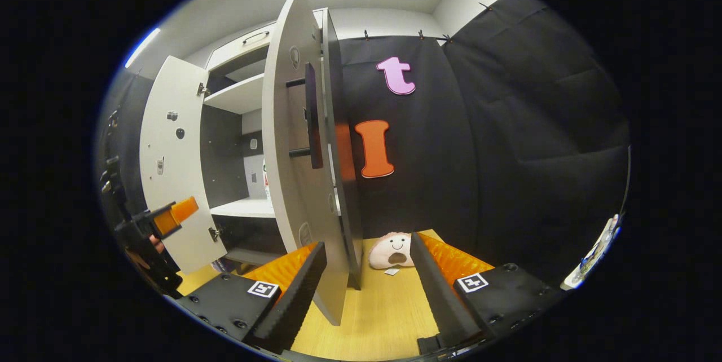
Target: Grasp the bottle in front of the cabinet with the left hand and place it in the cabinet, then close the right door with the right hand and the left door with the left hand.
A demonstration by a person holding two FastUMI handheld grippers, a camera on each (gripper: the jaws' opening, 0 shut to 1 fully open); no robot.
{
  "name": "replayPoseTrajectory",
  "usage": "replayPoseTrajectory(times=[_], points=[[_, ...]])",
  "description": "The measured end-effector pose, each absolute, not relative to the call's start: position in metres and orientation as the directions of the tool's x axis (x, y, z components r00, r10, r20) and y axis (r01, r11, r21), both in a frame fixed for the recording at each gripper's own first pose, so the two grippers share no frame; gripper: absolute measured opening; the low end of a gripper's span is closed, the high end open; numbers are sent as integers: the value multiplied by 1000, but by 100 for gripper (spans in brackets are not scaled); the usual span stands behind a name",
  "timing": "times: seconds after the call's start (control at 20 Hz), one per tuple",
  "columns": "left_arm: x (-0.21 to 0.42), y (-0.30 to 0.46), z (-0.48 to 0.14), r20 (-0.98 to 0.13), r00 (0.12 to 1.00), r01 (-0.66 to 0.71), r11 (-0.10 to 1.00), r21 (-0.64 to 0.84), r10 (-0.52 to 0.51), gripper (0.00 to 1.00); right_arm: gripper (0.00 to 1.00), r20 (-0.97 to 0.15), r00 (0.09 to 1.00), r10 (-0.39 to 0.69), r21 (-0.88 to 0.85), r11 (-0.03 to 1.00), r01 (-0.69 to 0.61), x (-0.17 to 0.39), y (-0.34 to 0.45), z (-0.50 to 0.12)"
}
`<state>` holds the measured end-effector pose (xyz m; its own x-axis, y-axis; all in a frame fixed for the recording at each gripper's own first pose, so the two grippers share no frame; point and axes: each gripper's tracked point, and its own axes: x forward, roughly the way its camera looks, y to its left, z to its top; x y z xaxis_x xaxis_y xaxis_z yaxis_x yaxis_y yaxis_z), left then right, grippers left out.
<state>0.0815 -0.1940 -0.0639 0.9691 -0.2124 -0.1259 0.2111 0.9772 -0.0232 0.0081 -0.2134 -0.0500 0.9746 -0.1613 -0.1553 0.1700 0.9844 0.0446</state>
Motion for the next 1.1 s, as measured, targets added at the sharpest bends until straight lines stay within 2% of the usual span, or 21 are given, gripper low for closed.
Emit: replayPoseTrajectory(times=[0.1, 0.45, 0.7, 0.8, 1.1], points=[[73, -200, -66, -129, 965, 230, 973, -11, -230, 95, 99, -134, 976, -171, 46, 983, 178, 10, -217, -39], [70, -209, -71, -154, 949, 271, 962, -42, -274, 95, 98, 41, 966, -254, 15, 967, 254, 39, -257, 62], [71, -187, -70, -162, 955, 241, 969, -53, -247, 95, 98, 60, 967, -247, -9, 969, 248, 66, -255, 96], [70, -176, -69, -165, 959, 225, 973, -45, -229, 92, 98, 60, 971, -232, -6, 973, 233, 75, -246, 100], [74, -136, -62, -159, 972, 174, 985, 4, -171, 95, 100, 60, 977, -205, 0, 979, 205, 85, -225, 96]])
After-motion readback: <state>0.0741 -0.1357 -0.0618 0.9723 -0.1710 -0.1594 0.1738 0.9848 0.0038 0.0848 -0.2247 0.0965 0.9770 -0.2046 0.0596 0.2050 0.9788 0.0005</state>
